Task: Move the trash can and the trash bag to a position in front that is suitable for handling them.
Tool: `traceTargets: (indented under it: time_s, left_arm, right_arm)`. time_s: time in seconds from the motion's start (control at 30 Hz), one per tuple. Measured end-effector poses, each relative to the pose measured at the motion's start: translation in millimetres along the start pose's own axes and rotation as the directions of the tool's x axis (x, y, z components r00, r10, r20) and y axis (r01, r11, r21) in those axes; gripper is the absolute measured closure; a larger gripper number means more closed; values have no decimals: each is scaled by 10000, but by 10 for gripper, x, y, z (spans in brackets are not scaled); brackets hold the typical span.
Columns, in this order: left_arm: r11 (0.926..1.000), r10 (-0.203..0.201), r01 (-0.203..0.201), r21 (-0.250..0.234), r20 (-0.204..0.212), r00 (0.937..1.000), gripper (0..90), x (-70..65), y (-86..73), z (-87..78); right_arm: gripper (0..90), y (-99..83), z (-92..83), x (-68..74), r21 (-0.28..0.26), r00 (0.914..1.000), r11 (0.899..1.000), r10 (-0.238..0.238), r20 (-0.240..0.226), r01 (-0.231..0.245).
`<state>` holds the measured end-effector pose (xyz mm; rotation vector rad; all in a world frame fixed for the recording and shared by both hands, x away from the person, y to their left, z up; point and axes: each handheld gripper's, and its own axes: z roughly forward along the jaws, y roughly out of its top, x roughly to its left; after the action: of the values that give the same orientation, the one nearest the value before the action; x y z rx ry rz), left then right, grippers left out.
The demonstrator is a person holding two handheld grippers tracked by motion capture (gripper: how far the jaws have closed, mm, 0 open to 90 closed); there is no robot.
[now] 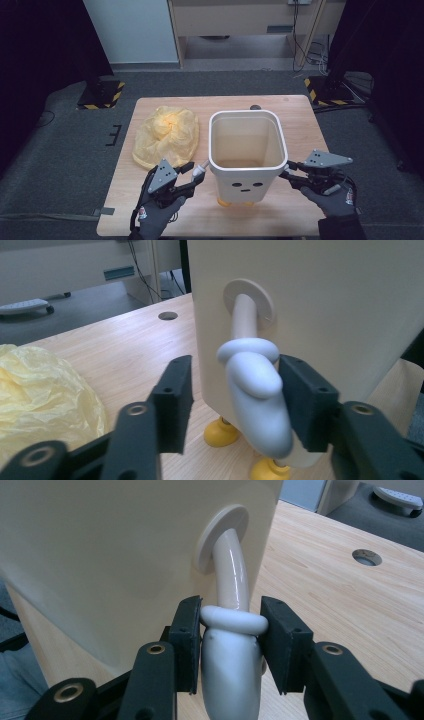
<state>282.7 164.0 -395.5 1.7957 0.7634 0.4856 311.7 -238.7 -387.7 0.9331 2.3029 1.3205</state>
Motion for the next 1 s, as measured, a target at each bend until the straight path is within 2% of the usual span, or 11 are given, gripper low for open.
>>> traceTargets:
  time_s: [0.17, 0.37, 0.43, 0.5, 0.57, 0.6, 0.73, 0.8, 0.9, 0.93, 1.0]
  left_arm:
    - [10000, -72, 71, -47, -304, 9995, 634, 122, 10, -14]
    - [10000, -34, 31, -59, -478, 9989, 645, 238, -2, -21]
    - [10000, -41, 39, -76, -322, 9995, 646, 252, -8, -24]
    - [9999, 134, -134, 7, -432, 9990, 647, 256, -6, -34]
    - [9999, 130, -131, -46, -341, 9993, 648, 259, -5, -29]
    - [9998, 212, -215, -61, -349, 9992, 648, 257, -3, -25]
    - [9991, 404, -409, -139, -380, 9985, 653, 261, 10, -15]
    - [9984, 75, -89, -567, -252, 9997, 658, 329, -15, 3]
    - [9967, 273, -299, -754, -351, 9990, 660, 375, -23, 13]
    - [9939, 582, -622, -916, -462, 9972, 661, 410, -19, 27]
    - [9920, 747, -803, -972, -604, 9954, 662, 445, -10, 44]
  right_arm:
    - [619, 26, 33, 116, 6, 9989, 9999, -164, -434, 164]
    - [613, 89, 86, 232, 68, 9975, 9998, -160, -688, 165]
    - [549, 108, 120, 245, 11, 9963, 10000, 13, -857, -12]
    - [533, 121, 186, 275, 375, 9970, 9992, -130, -761, 159]
    - [614, 133, 178, 286, 276, 9957, 9991, -284, -877, 310]
    - [617, 135, 179, 297, 222, 9970, 9987, -453, -621, 468]
    - [622, 119, 188, 326, 76, 9946, 9950, -997, -277, 999]
    - [623, 117, 215, 356, -30, 9898, 9899, -1417, 154, 1417]
    - [623, 126, 250, 381, -85, 9831, 9840, -1774, 447, 1779]
    - [624, 134, 300, 399, -120, 9764, 9788, -2031, 731, 2045]
    - [623, 143, 338, 420, -100, 9695, 9742, -2234, 1005, 2255]
